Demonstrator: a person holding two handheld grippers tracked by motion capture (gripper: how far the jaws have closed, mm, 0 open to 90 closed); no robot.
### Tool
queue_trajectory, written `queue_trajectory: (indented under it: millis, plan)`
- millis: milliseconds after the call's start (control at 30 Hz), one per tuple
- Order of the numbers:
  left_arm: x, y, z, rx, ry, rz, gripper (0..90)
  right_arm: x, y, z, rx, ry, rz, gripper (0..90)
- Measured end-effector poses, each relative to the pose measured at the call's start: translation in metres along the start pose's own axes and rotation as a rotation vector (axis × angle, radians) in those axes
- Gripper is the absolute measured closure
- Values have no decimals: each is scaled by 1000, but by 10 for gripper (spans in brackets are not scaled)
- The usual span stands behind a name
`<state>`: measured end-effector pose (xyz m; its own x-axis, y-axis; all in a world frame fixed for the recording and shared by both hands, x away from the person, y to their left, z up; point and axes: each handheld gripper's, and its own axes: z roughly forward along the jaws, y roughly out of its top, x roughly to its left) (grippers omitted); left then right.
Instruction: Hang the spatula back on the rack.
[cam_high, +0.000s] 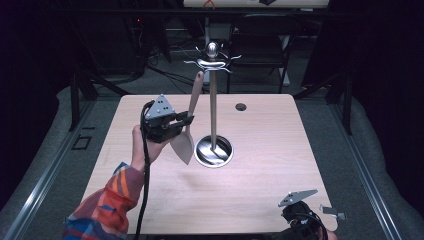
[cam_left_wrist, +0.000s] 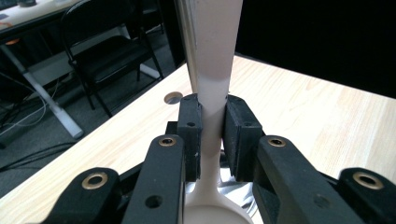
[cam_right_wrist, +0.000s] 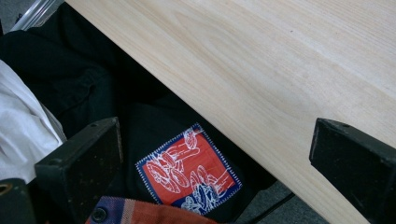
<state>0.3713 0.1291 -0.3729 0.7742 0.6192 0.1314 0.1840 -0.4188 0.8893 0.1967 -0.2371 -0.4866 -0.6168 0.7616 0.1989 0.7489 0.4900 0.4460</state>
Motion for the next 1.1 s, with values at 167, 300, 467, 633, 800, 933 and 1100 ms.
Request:
queue_trajectory:
  millis: [167, 300, 467, 633, 800, 933, 1100]
  plan:
    - [-2, 2, 3, 10, 14, 4, 780, 0, -2, -1, -6, 3, 8, 20]
    - [-8, 3, 5, 16, 92, 27, 780, 0, -2, -1, 0, -2, 5, 20]
    - [-11, 3, 7, 16, 119, 30, 777, 1, -2, -1, 5, -4, 9, 20]
    - [-13, 1, 10, -2, 109, 28, 764, 1, -3, -1, 5, -3, 4, 20]
    - [-18, 2, 12, 1, 99, 46, 749, 1, -3, -1, 6, -2, 4, 20]
    - [-20, 3, 13, 0, 92, 50, 713, 1, -3, -2, 6, -1, 2, 20]
    - [-21, 5, 11, -4, 81, 28, 569, 0, -3, -2, 4, 0, 4, 20]
